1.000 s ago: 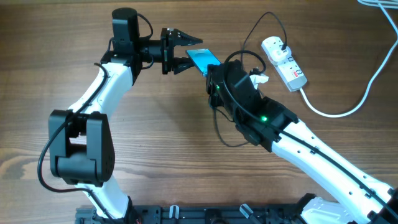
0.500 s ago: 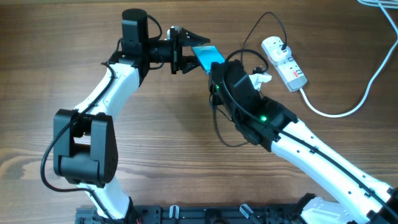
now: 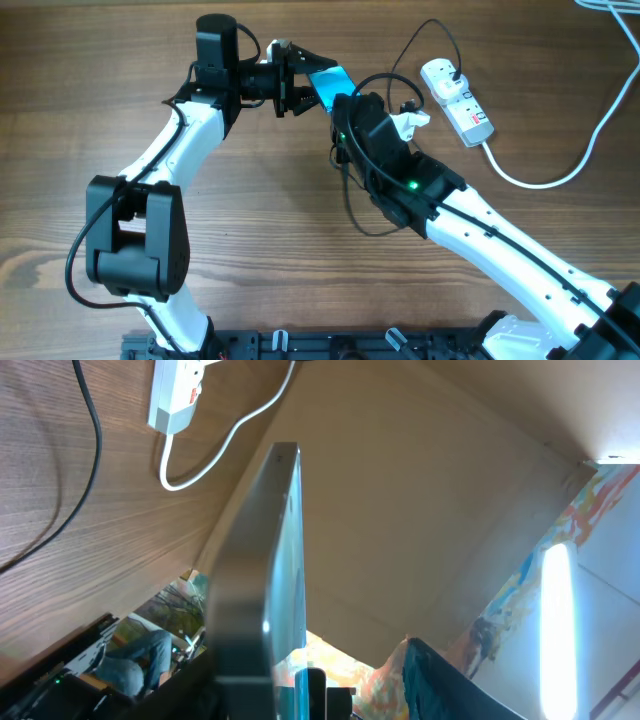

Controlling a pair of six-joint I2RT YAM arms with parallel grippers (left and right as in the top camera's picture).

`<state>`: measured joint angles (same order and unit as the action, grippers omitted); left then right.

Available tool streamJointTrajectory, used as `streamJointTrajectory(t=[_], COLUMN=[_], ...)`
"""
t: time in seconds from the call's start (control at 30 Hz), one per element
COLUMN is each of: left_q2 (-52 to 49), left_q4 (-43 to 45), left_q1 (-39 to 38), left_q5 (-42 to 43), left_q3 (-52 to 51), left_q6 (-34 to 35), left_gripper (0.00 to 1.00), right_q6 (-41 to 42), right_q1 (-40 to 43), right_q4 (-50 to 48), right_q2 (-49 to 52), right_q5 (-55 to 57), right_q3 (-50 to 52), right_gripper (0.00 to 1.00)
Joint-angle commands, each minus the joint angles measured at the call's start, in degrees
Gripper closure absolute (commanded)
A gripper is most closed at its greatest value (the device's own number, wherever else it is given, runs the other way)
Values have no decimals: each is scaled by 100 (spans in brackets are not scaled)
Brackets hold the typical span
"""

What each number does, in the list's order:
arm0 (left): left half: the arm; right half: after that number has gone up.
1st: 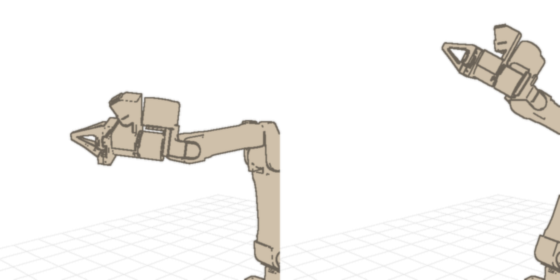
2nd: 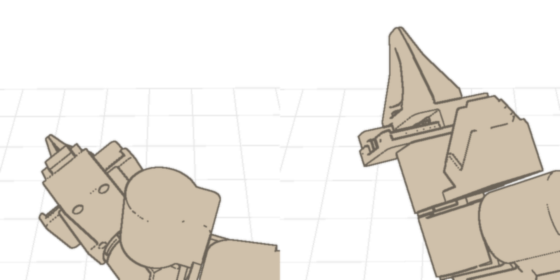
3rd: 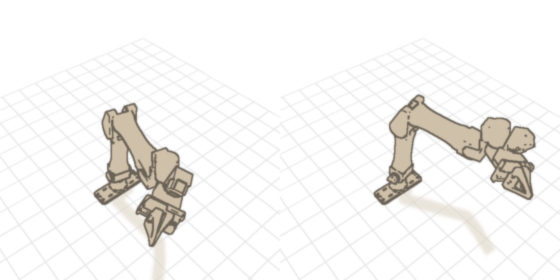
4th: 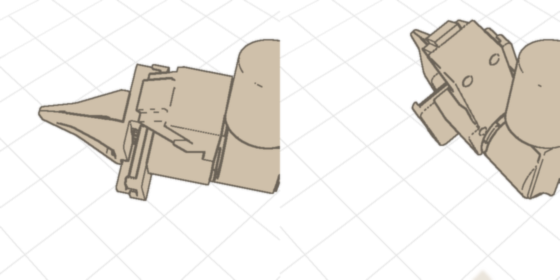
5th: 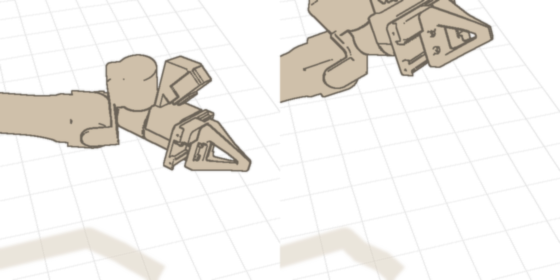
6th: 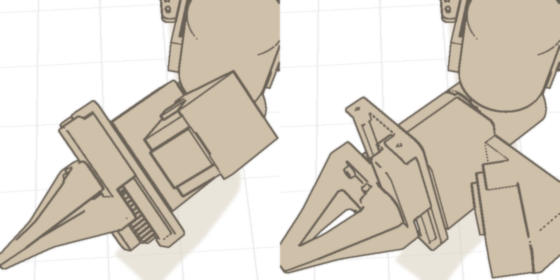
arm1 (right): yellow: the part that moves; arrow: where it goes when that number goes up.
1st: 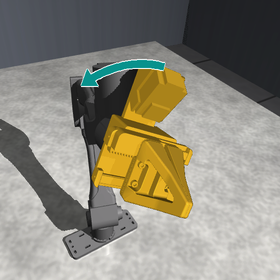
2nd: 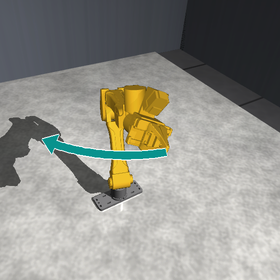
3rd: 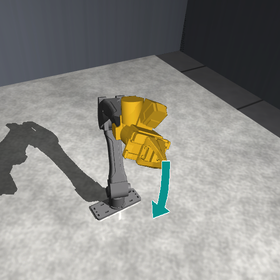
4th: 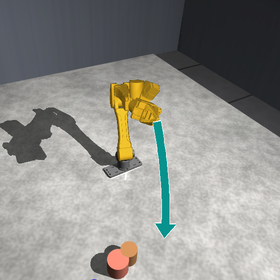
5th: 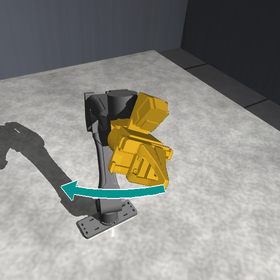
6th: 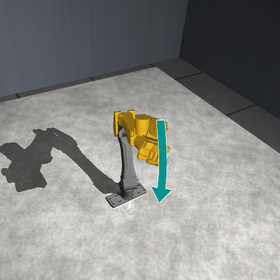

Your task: Plug charger to phone and switch on socket

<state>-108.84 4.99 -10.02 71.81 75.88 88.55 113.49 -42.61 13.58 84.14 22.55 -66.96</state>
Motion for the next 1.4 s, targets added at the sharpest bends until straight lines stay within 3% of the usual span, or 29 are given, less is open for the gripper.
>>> streamJointTrajectory(t=[0.0, 0.4, 0.6, 0.67, 0.73, 0.9, 0.93, 0.97, 1.0, 1.13, 1.27, 1.3, 1.37], left_q2=[164, 164, 164, 164, 164, 164, 164, 162, 160, 157, 157, 157, 170], left_q4=[15, 15, 15, 17, 17, 15, 15, 13, 13, -695, -1843, -2358, -2804], left_q1=[7, 7, 7, 7, 7, 7, 17, 28, 48, 426, 898, 1086, 1233], left_q5=[-61, -57, -57, -59, -83, -238, -295, -358, -415, -876, -1019, -1016, -970], left_q3=[20, 20, 20, 20, 20, 20, 20, 20, 20, 20, 20, 20, 20], left_q6=[-160, -155, -144, -114, -116, -116, -116, -120, -144, -1239, -3034, -3724, -4323], left_gripper=[50, 64, 80, 93, 96, 96, 96, 96, 96, 96, 96, 96, 96], right_q6=[-107, -299, -588, -592, -610, -855, -894, -1014, -1150, -2723, -2968, -3558, -5121], right_q1=[-20, -20, -20, -24, -24, -24, -24, -24, -24, 267, 730, 973, 1220], right_q4=[-105, -160, -260, -289, -286, -389, -372, -374, -372, -98, 778, 1209, 1388], right_q2=[15, 52, 52, 52, 52, 50, 42, 39, 22, -332, -780, -960, -1056], right_q5=[107, -33, -173, -251, -249, -293, -293, -293, -289, -291, -560, -592, -715], right_q3=[-155, -155, -155, -155, -155, -155, -155, -155, -157, -157, -157, -155, -155], right_gripper=[96, 96, 92, 88, 82, 37, 23, 0, 0, 0, 0, 0, 1])
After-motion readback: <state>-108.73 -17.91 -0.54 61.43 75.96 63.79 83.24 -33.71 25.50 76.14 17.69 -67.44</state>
